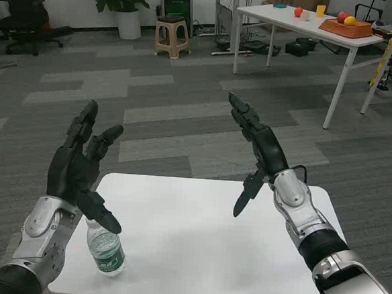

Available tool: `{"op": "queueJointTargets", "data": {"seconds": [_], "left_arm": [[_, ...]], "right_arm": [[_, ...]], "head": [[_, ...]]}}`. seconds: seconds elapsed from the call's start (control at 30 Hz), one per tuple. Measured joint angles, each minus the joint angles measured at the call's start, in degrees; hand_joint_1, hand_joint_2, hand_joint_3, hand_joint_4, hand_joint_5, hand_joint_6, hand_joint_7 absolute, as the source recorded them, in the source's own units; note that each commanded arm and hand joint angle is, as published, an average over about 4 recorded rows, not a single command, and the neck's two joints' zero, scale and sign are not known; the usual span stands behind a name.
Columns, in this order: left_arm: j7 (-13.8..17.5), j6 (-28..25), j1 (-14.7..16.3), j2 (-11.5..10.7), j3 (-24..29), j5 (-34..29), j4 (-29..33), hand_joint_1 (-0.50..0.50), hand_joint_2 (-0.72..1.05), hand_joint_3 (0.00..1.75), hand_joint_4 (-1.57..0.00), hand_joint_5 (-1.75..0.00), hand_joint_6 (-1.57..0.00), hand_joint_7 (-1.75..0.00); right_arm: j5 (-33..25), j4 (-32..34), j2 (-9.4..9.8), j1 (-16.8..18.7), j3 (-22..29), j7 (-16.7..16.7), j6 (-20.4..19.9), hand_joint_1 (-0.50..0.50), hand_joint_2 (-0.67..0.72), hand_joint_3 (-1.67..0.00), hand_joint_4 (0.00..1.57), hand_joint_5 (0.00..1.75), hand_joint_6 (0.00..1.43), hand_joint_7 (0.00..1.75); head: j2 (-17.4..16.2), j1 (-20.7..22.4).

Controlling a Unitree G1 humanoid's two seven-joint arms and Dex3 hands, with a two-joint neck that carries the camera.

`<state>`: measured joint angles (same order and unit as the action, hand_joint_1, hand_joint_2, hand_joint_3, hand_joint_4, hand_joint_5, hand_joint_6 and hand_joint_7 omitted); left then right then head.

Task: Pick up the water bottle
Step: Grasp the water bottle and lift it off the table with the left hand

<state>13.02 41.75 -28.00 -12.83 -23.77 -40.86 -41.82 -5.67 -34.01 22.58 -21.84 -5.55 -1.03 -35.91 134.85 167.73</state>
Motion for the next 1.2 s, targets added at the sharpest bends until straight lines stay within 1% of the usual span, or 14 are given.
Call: {"op": "queueJointTargets", "data": {"seconds": [0.2, 0.27, 0.37, 0.43, 0.5, 0.57, 0.63, 0.97, 1.13, 1.2], "left_arm": [[-0.1, -0.08, 0.43, 0.1, 0.69, 1.43, 3.89, -0.5, -0.64, 0.09, 0.0, -0.72, 0.0, 0.0], [-0.1, -0.08, 0.43, 0.15, 0.69, 1.44, 3.9, -0.5, -0.64, 0.09, 0.0, -0.72, 0.0, 0.0], [-0.1, -0.08, 0.43, 0.17, 0.69, 1.44, 3.9, -0.5, -0.64, 0.09, 0.0, -0.72, 0.0, 0.0], [-0.1, -0.08, 0.43, 0.17, 0.69, 1.44, 3.9, -0.5, -0.64, 0.09, 0.0, -0.72, 0.0, 0.0], [-0.1, -0.08, 0.43, 0.17, 0.69, 1.44, 3.9, -0.5, -0.64, 0.09, 0.0, -0.72, 0.0, 0.0], [-0.1, -0.08, 0.43, 0.17, 0.69, 1.43, 3.9, -0.5, -0.64, 0.09, 0.0, -0.72, 0.0, 0.0], [-0.1, -0.08, 0.43, 0.18, 0.69, 1.43, 3.9, -0.5, -0.64, 0.07, 0.0, -0.72, 0.0, 0.0], [-0.1, -0.08, 0.43, 0.18, 0.69, 1.43, 4.34, -0.5, -0.64, 0.09, 0.0, -0.72, 0.0, 0.0], [-0.1, -0.24, 0.49, 0.17, 0.8, 1.34, 5.51, -0.5, -0.64, 0.09, 0.0, -0.72, 0.0, 0.0], [-0.1, -0.5, 0.54, 0.14, 0.86, 1.19, 6.08, -0.5, -0.64, 0.09, 0.0, -0.67, 0.0, 0.0]], "right_arm": [[-0.13, 0.58, 0.3, 0.15, 0.0, 0.0, -0.03, -0.38, 0.57, 0.0, 0.0, 0.0, 0.0, 0.0], [-0.15, 0.58, 0.34, 0.15, 0.0, 0.0, -0.03, -0.38, 0.53, 0.0, 0.0, 0.0, 0.0, 0.0], [-0.16, 0.58, 0.36, 0.15, 0.0, 0.0, -0.03, -0.38, 0.53, 0.0, 0.0, 0.0, 0.0, 0.0], [-0.16, 0.58, 0.36, 0.15, 0.0, 0.0, -0.03, -0.38, 0.57, 0.0, 0.0, 0.0, 0.0, 0.0], [-0.17, 0.58, 0.36, 0.15, 0.0, 0.0, -0.03, -0.38, 0.57, 0.0, 0.0, 0.0, 0.0, 0.0], [-0.17, 0.59, 0.36, 0.15, 0.0, 0.0, -0.03, -0.38, 0.53, 0.0, 0.0, 0.0, 0.0, 0.0], [-0.17, 0.58, 0.36, 0.15, 0.0, 0.0, -0.03, -0.38, 0.53, 0.0, 0.0, 0.0, 0.0, 0.0], [-0.17, 0.58, 0.36, 0.15, 0.0, 0.0, -0.03, -0.38, 0.53, 0.0, 0.0, 0.0, 0.0, 0.0], [-0.17, 0.58, 0.36, 0.15, 0.0, 0.0, -0.04, -0.38, 0.53, 0.0, 0.0, 0.0, 0.0, 0.0], [-0.17, 0.58, 0.36, 0.15, 0.0, 0.0, -0.04, -0.38, 0.57, 0.0, 0.0, 0.0, 0.0, 0.0]], "head": [[-0.13, 0.22], [-0.13, 0.25], [-0.1, 0.23], [-0.09, 0.19], [-0.09, 0.22], [-0.07, 0.27], [-0.08, 0.29], [-0.2, 0.35], [-0.31, 0.43], [-0.33, 0.42]]}}
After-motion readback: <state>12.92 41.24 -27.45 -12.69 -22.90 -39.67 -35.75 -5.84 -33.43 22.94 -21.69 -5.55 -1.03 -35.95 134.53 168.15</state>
